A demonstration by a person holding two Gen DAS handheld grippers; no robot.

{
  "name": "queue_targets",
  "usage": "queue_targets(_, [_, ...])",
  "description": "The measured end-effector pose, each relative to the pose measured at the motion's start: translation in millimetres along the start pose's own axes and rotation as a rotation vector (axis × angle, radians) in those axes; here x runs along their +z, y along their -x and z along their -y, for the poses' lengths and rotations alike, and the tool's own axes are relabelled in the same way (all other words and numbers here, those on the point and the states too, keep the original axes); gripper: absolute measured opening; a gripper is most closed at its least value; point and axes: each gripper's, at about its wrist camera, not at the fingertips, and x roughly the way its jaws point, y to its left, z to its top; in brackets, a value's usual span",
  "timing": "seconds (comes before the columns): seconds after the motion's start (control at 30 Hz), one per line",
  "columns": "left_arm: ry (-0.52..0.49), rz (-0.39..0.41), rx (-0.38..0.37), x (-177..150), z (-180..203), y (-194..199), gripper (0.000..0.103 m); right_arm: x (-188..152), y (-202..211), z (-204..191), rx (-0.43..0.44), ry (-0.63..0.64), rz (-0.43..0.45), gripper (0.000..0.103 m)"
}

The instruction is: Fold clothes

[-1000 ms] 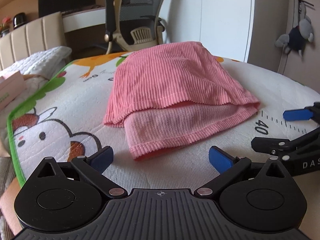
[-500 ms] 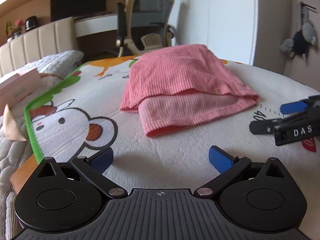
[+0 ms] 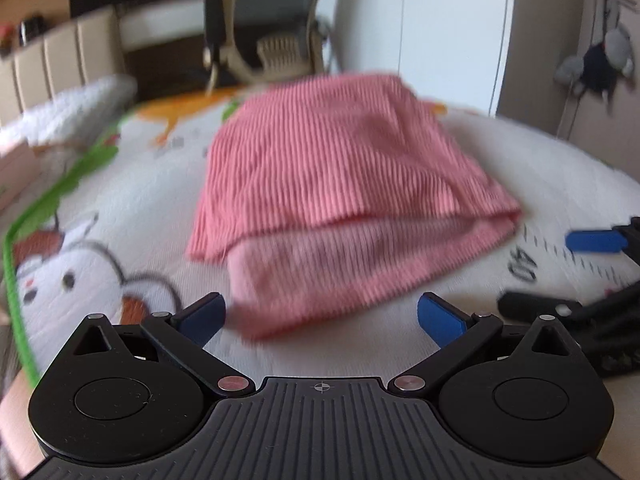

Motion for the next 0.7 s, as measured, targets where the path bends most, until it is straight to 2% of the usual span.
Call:
queue_targets(0.33, [-0.001,0.07,0.001,-4.3,1.3,-2.6,0.103,-1.7,0.2,-0.1,0.0,0.0,0.001,0.103])
queue_targets(0.7, [0.001,0.069,-0.002,-3.2,-0.3,-3.8,0.103,-1.8,0.5,0.7,-0.001,0.0,0.001,0.103])
